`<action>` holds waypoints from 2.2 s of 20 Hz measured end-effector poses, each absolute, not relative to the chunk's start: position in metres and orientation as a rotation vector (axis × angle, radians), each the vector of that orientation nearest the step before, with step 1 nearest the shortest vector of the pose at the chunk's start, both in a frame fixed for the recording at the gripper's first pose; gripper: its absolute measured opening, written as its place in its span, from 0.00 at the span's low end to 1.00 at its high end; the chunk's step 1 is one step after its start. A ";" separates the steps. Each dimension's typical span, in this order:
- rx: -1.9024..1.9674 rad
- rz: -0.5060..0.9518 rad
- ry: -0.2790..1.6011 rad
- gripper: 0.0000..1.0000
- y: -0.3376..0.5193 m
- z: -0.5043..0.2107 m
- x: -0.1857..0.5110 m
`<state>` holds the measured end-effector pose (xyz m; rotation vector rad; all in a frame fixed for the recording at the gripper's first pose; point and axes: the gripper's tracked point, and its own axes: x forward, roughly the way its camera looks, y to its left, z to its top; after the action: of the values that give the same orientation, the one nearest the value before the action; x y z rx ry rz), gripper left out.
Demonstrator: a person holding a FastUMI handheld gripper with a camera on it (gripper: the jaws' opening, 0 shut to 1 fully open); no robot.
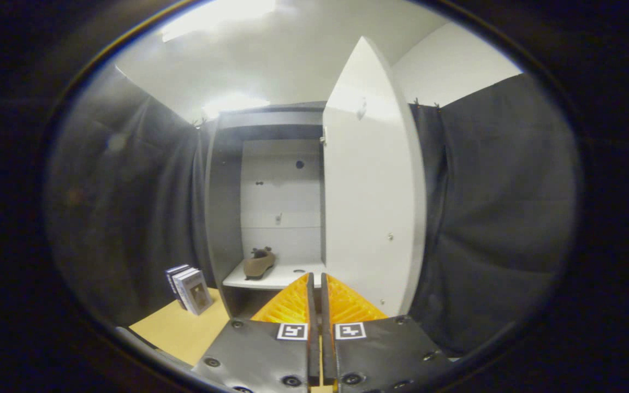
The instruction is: Open the shoe cabinet door, grab the shoes and put them into the shoe cabinet, then close the shoe cabinet door.
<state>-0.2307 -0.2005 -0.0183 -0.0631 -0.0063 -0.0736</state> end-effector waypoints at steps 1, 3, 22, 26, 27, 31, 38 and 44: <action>-0.063 -0.048 0.016 0.04 -0.191 -0.028 -0.224; -0.066 0.007 0.063 0.04 -0.170 -0.045 -0.215; -0.039 0.047 0.701 0.04 -0.097 -0.355 -0.150; -0.072 0.027 0.802 0.10 -0.095 -0.409 -0.154; -0.080 0.033 0.823 0.10 -0.093 -0.419 -0.154; -0.113 0.051 0.913 0.10 -0.087 -0.459 -0.159; -0.177 0.024 1.016 0.12 -0.096 -0.503 -0.164; -0.212 0.033 1.069 0.20 -0.096 -0.521 -0.160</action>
<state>-0.1601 -0.0956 -0.5213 -0.2116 1.0688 0.0326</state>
